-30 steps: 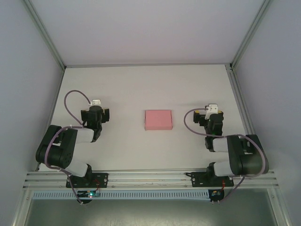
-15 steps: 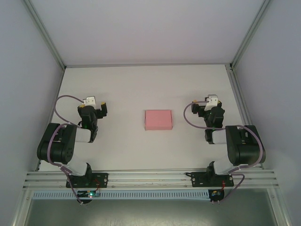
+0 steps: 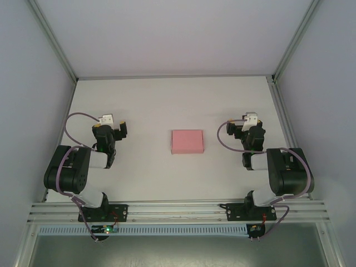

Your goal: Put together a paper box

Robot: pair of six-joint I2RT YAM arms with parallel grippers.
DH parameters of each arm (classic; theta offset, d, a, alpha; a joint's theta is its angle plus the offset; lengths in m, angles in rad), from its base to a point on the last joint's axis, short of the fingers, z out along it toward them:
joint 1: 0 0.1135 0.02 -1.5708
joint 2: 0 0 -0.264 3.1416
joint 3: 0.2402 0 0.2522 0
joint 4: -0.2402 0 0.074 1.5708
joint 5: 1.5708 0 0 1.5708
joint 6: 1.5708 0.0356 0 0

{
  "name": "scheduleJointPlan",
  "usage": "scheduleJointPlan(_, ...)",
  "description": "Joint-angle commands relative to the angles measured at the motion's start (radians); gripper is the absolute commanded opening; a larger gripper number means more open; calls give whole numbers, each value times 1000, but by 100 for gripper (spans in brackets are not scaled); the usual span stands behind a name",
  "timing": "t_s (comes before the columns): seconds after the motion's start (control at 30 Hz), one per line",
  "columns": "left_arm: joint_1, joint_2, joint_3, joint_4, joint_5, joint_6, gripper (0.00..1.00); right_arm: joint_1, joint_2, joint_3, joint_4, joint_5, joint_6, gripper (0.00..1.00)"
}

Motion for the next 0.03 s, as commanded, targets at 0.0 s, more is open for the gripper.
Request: scheduleJointPlan(0.0, 11, -11, 1, -7, -2, -10, 100, 10, -6, 8, 10, 16, 16, 98)
